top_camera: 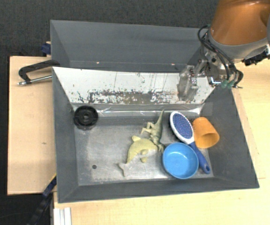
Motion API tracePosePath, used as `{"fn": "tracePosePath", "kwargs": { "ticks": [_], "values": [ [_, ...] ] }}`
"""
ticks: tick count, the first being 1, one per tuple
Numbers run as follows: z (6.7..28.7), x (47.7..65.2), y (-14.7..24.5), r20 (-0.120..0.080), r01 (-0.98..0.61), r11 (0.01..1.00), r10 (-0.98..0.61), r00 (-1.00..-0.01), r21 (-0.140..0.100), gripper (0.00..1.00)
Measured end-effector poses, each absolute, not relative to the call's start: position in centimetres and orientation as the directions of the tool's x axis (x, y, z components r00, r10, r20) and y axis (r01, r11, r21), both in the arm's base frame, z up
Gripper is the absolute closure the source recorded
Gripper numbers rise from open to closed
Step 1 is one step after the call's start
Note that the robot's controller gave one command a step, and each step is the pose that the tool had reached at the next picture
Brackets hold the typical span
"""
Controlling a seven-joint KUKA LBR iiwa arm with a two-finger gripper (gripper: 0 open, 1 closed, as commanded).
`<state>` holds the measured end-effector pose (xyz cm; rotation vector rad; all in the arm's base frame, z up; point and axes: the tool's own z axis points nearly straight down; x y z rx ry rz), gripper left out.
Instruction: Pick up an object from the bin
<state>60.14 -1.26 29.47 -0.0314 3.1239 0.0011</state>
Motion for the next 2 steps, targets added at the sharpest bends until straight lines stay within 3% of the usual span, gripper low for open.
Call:
{"fn": "tracePosePath", "kwargs": {
  "ticks": [1,2],
  "values": [
    [28.9,60.0,-1.3,-0.007,-0.02,1.0,-0.02,-1.0,0.001,0.0],
    [15.3,58.4,-1.6,0.006,0.041,0.999,0.041,-0.999,0.002,0.0]
  ]
}}
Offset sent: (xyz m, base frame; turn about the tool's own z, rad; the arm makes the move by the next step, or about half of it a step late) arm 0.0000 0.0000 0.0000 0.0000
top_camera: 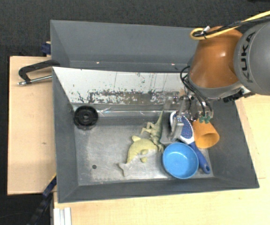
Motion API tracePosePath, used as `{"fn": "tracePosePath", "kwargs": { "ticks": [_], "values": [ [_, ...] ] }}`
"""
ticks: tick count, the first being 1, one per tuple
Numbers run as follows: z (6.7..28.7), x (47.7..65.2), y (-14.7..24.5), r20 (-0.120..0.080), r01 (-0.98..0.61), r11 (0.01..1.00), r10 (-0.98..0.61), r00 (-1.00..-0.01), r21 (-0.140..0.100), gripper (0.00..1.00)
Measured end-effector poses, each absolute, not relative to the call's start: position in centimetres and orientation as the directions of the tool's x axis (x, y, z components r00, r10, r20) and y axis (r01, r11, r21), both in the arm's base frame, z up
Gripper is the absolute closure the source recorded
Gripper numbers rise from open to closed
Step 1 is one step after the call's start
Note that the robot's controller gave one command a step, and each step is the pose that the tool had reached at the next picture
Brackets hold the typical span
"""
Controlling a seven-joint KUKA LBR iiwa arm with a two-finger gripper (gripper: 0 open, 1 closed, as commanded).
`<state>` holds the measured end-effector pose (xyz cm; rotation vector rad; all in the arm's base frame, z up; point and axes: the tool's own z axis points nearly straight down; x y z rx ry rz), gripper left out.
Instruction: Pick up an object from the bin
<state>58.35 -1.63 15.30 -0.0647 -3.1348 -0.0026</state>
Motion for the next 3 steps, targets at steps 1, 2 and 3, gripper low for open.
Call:
{"fn": "tracePosePath", "kwargs": {
  "ticks": [1,2,3],
  "values": [
    [7.0,54.3,-0.9,-0.006,0.101,0.995,0.101,-0.995,0.001,0.0],
    [7.2,52.7,4.1,-0.006,-0.17,0.986,-0.17,-0.986,0.0,0.0],
    [8.3,54.0,3.0,-0.006,-0.315,0.949,-0.315,-0.949,-0.001,0.0]
  ]
}}
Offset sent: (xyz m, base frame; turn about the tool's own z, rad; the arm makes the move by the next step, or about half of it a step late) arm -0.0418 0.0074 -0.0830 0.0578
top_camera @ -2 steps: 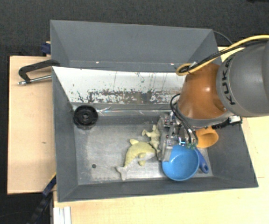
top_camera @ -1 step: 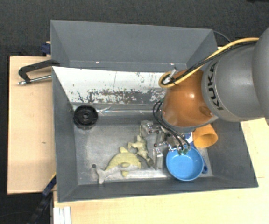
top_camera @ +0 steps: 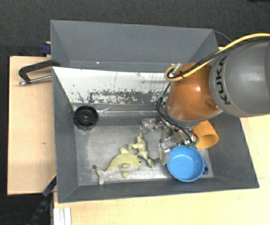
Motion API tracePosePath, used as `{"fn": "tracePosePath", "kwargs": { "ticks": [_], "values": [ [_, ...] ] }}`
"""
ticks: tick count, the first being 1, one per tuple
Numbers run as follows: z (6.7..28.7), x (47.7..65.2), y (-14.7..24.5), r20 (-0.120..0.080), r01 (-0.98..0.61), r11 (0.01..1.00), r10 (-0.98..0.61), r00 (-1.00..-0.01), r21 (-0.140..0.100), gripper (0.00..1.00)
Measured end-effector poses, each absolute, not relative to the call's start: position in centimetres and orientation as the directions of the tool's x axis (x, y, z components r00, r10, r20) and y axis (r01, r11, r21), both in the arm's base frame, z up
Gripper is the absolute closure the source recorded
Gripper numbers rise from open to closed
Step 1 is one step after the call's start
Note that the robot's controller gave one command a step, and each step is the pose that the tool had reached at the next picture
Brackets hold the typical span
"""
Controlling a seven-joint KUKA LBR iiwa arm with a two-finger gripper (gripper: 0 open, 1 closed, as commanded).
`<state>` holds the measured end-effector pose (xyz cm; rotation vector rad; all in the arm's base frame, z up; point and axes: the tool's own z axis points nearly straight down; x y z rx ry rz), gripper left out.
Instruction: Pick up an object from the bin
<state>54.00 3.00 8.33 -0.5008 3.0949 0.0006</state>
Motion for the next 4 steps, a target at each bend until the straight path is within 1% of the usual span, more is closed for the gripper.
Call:
{"fn": "tracePosePath", "kwargs": {
  "ticks": [1,2,3,4],
  "values": [
    [13.2,53.6,3.6,-0.009,-0.545,0.838,-0.545,-0.838,-0.003,0.0],
    [12.9,53.9,-4.0,-0.005,-0.496,0.868,-0.496,-0.868,-0.004,0.0],
    [6.9,51.7,-6.3,0.003,-0.2,0.98,-0.2,-0.98,0.002,0.0],
    [7.2,52.0,-6.2,-0.007,-0.202,0.979,-0.202,-0.979,0.0,1.0]
  ]
}}
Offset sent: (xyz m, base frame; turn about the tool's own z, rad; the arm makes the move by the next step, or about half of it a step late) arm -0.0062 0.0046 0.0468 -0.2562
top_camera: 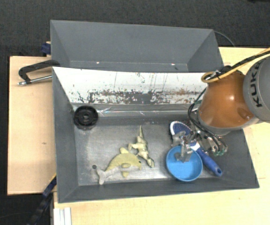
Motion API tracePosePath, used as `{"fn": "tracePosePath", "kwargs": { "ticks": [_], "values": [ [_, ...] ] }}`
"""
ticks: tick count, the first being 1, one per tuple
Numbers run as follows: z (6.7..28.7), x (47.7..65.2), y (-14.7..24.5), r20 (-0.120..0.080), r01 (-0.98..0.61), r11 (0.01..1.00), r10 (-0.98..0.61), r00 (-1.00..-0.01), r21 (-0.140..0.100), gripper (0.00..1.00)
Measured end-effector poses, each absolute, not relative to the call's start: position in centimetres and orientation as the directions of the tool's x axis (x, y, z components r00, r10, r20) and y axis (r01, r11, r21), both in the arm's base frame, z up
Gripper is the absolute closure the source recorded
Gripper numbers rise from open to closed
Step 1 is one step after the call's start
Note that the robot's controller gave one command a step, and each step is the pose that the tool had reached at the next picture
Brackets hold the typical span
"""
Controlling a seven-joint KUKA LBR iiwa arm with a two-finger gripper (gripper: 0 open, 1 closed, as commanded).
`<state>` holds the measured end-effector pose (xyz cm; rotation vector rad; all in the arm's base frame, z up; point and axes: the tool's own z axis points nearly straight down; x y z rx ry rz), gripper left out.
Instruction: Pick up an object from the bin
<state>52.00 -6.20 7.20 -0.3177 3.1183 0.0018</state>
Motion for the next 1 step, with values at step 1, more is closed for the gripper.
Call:
{"fn": "tracePosePath", "kwargs": {
  "ticks": [1],
  "values": [
    [26.44,54.1,-4.55,-0.013,-0.46,0.888,-0.46,-0.888,-0.007,1.0]
  ]
}}
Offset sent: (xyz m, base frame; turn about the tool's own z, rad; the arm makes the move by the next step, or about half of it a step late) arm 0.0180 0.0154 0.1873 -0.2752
